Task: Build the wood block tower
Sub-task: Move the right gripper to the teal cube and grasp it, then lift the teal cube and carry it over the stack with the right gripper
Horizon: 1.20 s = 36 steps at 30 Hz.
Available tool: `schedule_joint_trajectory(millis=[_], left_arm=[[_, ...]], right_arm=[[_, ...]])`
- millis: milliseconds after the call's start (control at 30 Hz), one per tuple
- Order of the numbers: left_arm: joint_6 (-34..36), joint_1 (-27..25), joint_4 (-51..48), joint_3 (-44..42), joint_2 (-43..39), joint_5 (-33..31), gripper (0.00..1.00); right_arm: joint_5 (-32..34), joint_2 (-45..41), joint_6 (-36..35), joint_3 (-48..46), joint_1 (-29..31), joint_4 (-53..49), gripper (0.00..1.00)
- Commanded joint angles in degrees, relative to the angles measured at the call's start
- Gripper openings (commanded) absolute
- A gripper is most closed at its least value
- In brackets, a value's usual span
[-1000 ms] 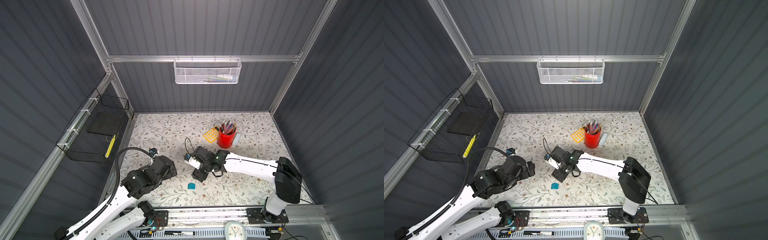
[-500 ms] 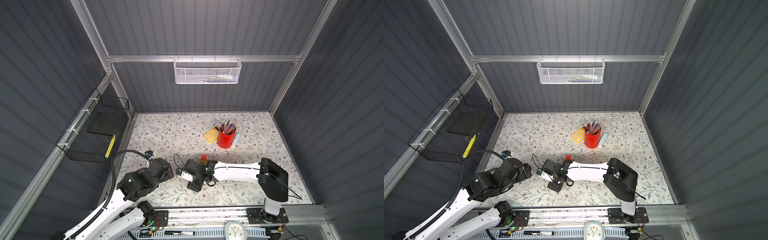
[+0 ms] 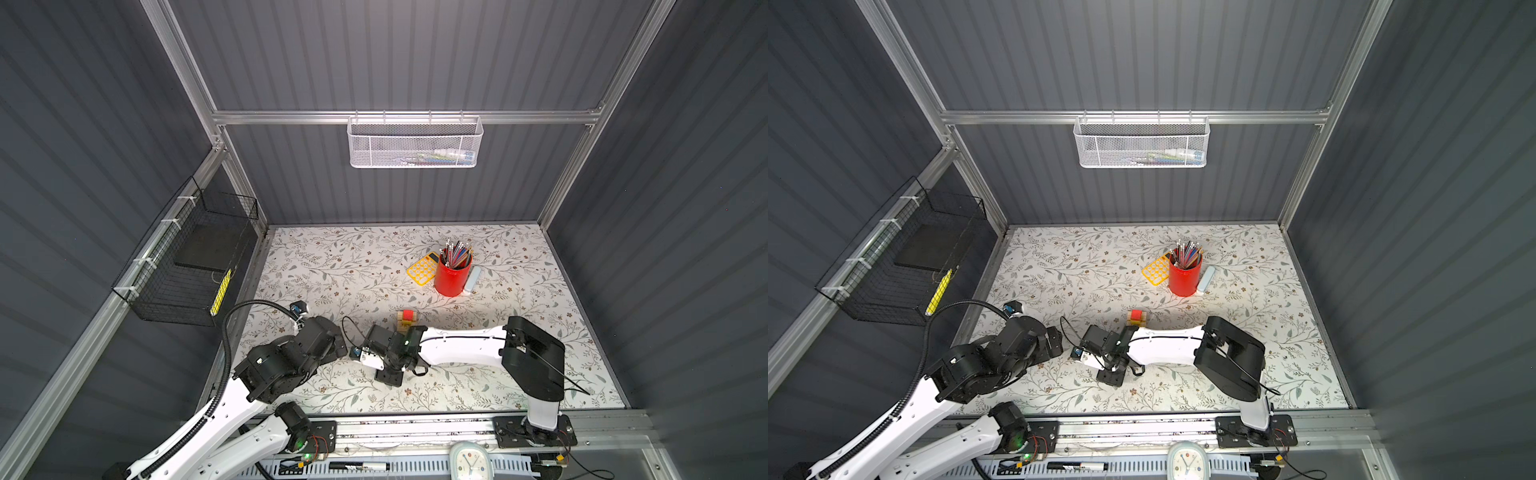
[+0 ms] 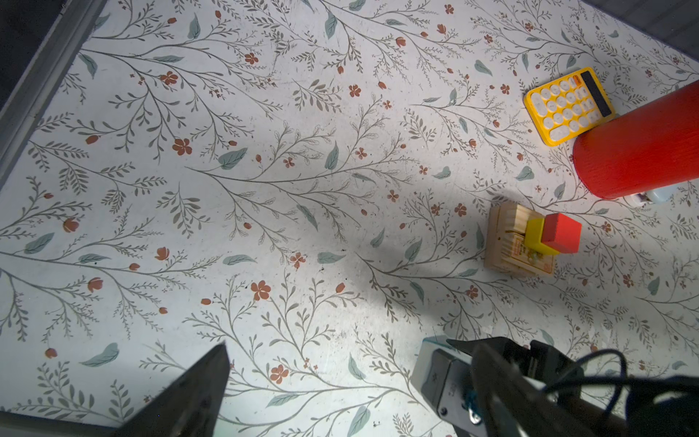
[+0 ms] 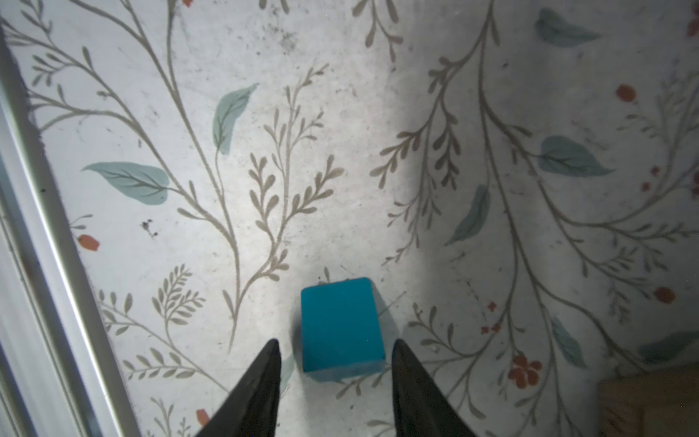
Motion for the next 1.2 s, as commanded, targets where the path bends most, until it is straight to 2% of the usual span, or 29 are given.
schedule_joint_trajectory(millis=[0, 533, 667, 933, 1167], left_arm=[[-0.8, 0.3, -2.0, -0.5, 0.0, -1.2, 1.00], [-0.5, 0.3, -1.6, -0.3, 0.5, -1.4, 1.00], [-0.4, 0.3, -1.5, -0.2, 0.6, -1.4, 1.00], [0.0, 0.3, -1.4, 0.5, 0.6, -1.6, 1.00], [0.7, 0.3, -2.4, 1.9, -0.1, -2.2, 1.00]], right_arm=[[-0.4, 1.4, -0.9, 0.9, 0.2, -0.7, 0.46], [-1.3, 4.1, -2.5, 3.6, 0.2, -2.0, 0.42], [-1.3, 4.0, -3.0, 4.2, 0.2, -2.9, 0.37], [-3.1, -2.0, -4.4, 2.7, -0.4, -4.2, 0.27], [-4.4, -8.9, -7.0, 2.6, -3.5, -8.6, 0.26]])
